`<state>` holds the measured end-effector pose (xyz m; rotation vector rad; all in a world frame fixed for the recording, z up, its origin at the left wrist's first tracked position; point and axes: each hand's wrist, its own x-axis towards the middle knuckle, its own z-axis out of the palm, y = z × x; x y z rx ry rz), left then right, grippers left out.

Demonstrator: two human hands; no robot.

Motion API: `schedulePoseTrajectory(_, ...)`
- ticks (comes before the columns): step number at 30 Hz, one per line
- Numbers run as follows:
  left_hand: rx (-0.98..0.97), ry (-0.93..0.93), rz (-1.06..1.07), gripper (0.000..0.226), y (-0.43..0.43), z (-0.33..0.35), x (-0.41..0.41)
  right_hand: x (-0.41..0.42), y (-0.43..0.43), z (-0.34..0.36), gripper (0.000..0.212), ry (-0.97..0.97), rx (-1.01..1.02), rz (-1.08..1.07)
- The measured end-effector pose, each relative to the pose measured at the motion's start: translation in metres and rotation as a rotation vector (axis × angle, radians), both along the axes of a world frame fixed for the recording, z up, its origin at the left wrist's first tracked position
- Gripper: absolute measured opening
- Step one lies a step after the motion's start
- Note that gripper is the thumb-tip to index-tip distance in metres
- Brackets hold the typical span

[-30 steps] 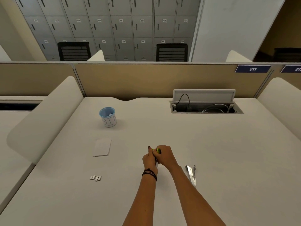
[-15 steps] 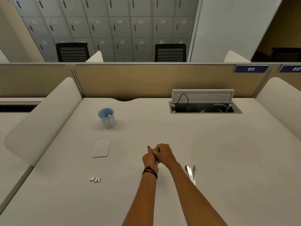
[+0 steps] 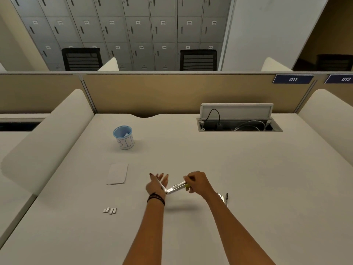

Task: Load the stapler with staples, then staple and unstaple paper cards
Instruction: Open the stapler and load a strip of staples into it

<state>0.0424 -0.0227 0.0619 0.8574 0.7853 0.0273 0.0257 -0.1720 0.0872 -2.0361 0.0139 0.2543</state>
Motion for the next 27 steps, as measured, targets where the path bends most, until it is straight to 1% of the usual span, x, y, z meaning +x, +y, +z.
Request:
schedulePoseTrajectory(2,0.027,-0.062,0.081,0.038,0.011,0.003,0.009,-0.007,0.001,-0.003,0.023,0.101,0.143,-0.026)
schedulePoseTrajectory(4,0.063,-0.107,0.164,0.034,0.015,0.007,0.014,-0.012,0.005,-0.004,0.030,0.227,0.289,-0.064)
schedulePoseTrajectory(5,0.060,-0.128,0.199,0.034,0.016,0.007,0.014,-0.014,0.006,-0.005,0.034,0.263,0.320,-0.052)
schedulePoseTrajectory(7,-0.003,-0.156,0.255,0.037,0.016,0.005,0.014,-0.017,0.004,-0.006,0.036,0.299,0.362,-0.011)
schedulePoseTrajectory(11,-0.211,-0.198,0.330,0.036,0.019,-0.006,0.012,-0.025,-0.002,-0.011,0.029,0.359,0.394,0.023)
schedulePoseTrajectory(13,-0.337,-0.213,0.356,0.038,0.021,-0.012,0.012,-0.029,-0.005,-0.015,0.027,0.363,0.407,0.025)
schedulePoseTrajectory(15,-0.415,-0.226,0.375,0.041,0.023,-0.019,0.012,-0.031,-0.008,-0.021,0.024,0.360,0.399,0.003)
schedulePoseTrajectory(18,-0.452,-0.255,0.384,0.043,0.024,-0.025,0.010,-0.035,-0.011,-0.029,0.023,0.359,0.386,-0.040)
schedulePoseTrajectory(22,-0.437,-0.259,0.386,0.041,0.028,-0.028,0.010,-0.039,-0.016,-0.036,0.023,0.372,0.385,-0.079)
schedulePoseTrajectory(27,-0.456,-0.308,0.362,0.038,0.028,-0.027,0.008,-0.039,-0.016,-0.041,0.020,0.410,0.407,-0.081)
